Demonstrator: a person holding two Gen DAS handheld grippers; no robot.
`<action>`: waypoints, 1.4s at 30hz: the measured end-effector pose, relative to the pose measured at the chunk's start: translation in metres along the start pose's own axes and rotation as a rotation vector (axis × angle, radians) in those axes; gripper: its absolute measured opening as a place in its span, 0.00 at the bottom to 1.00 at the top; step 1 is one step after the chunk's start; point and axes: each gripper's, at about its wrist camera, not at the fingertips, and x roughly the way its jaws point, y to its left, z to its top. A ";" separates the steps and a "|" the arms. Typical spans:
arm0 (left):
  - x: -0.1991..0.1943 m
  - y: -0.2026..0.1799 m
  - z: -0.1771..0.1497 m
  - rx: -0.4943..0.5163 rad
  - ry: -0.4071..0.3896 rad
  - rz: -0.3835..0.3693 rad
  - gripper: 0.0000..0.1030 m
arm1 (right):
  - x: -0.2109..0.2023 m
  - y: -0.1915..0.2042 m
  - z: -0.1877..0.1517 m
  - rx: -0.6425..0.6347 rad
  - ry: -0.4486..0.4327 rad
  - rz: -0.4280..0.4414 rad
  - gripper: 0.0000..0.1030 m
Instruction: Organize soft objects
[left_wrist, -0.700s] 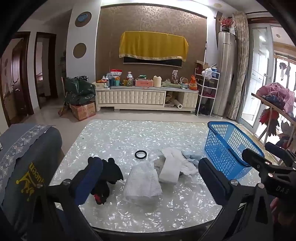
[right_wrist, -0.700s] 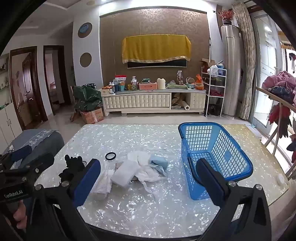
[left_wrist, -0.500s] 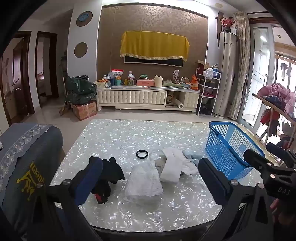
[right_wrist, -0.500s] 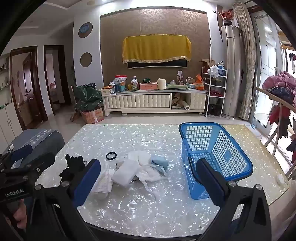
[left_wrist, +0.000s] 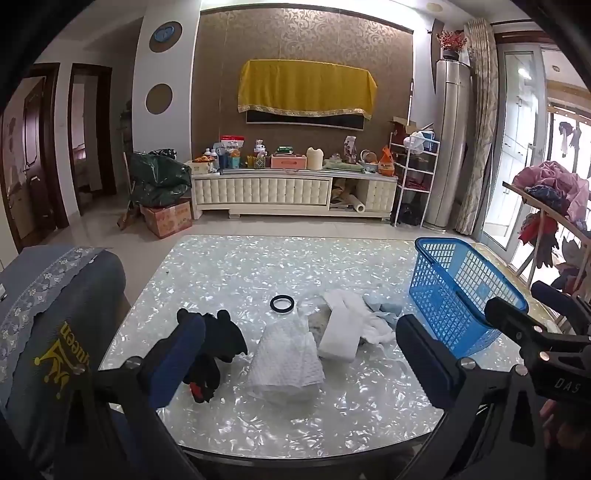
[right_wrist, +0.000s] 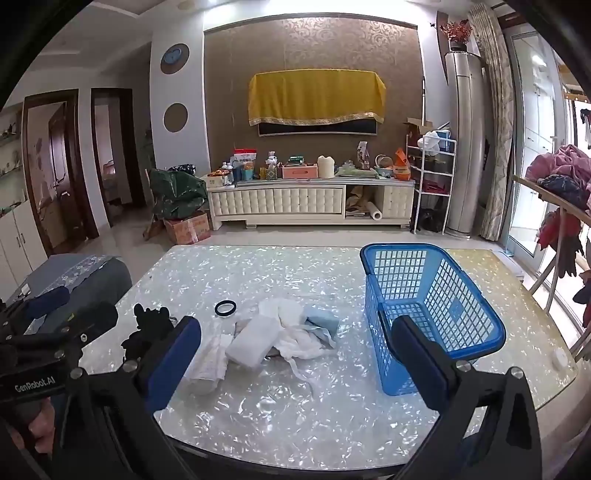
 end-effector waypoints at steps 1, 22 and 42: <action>0.000 0.000 0.000 -0.001 0.000 -0.001 1.00 | 0.000 -0.001 0.000 0.001 0.000 0.001 1.00; -0.001 -0.002 -0.002 0.004 0.005 -0.004 1.00 | -0.004 0.000 0.000 0.002 -0.004 0.006 1.00; -0.003 0.000 -0.002 0.007 0.005 -0.003 1.00 | -0.005 0.000 0.000 0.000 -0.005 0.011 1.00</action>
